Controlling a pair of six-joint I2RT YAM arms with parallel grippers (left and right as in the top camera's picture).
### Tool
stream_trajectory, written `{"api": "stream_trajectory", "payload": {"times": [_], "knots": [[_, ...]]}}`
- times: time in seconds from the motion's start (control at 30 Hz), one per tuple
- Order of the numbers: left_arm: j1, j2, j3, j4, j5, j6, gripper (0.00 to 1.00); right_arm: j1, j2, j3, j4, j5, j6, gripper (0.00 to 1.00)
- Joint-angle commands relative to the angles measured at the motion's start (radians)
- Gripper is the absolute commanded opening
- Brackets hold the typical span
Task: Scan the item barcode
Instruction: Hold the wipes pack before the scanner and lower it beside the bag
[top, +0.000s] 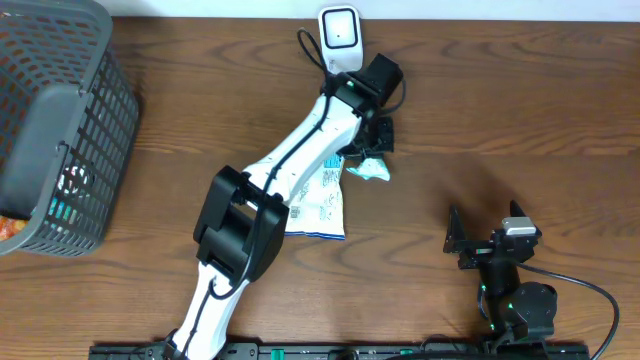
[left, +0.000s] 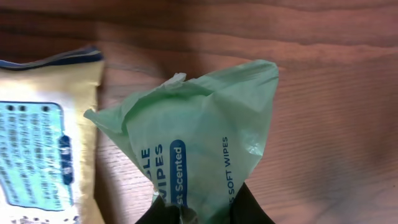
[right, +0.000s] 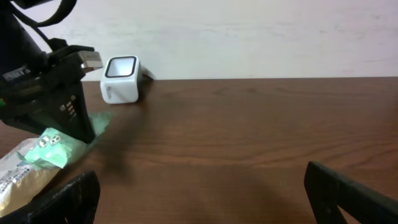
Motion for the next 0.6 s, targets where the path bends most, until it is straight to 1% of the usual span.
{"api": "stream_trajectory", "payload": {"times": [0.0,0.1,0.23,0.57], "knots": [[-0.004,0.009,-0.002,0.003,-0.043,-0.011,0.08,0.008,-0.006,-0.004,-0.002,-0.002,-0.008,0.99],[-0.004,0.009,-0.002,0.0,-0.073,-0.01,0.08,0.008,-0.006,-0.004,-0.002,-0.002,-0.008,0.99],[-0.007,0.01,-0.01,0.005,-0.074,-0.011,0.08,0.008,-0.006,-0.004,-0.002,-0.002,-0.008,0.99],[-0.026,0.009,-0.144,0.087,-0.073,-0.011,0.08,0.008,-0.006,-0.004,-0.002,-0.002,-0.008,0.99]]}}
